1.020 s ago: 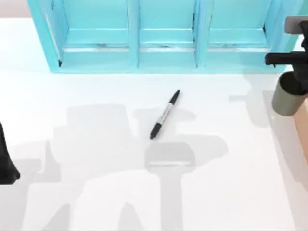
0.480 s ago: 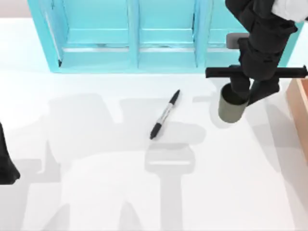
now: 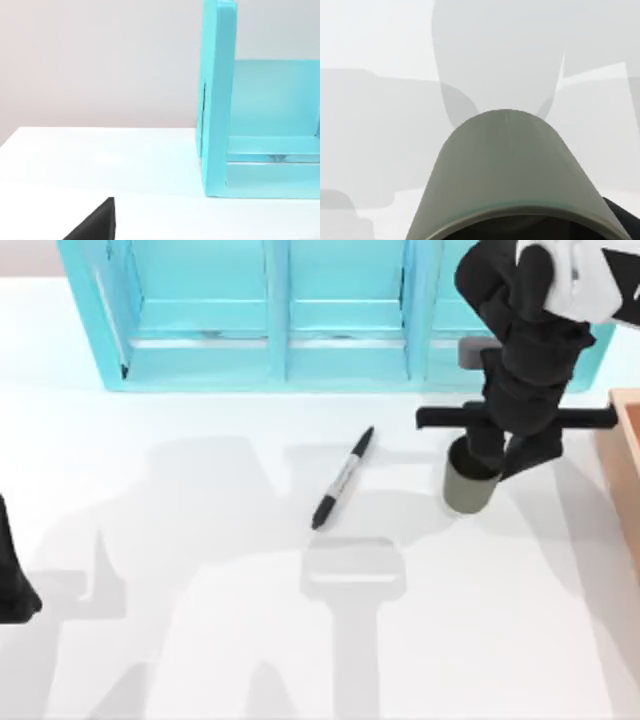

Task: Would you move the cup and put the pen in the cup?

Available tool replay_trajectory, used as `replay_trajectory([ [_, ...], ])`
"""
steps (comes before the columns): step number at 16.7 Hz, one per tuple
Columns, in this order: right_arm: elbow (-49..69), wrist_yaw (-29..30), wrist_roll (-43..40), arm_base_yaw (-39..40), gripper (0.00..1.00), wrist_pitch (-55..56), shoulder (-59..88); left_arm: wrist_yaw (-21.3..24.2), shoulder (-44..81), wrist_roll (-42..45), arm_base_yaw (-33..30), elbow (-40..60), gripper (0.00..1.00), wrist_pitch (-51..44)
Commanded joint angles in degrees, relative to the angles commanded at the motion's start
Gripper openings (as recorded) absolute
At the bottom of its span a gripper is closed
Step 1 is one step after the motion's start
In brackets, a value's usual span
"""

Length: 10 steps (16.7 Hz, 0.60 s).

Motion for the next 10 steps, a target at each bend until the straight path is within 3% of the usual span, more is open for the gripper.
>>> replay_trajectory([
  [4, -0.6, 0.0, 0.1, 0.2, 0.0, 0.7, 0.4, 0.0, 0.0, 0.0, 0.0, 0.0, 1.0, 0.0],
  [10, -0.6, 0.0, 0.1, 0.2, 0.45, 0.7, 0.4, 0.0, 0.0, 0.0, 0.0, 0.0, 1.0, 0.0],
])
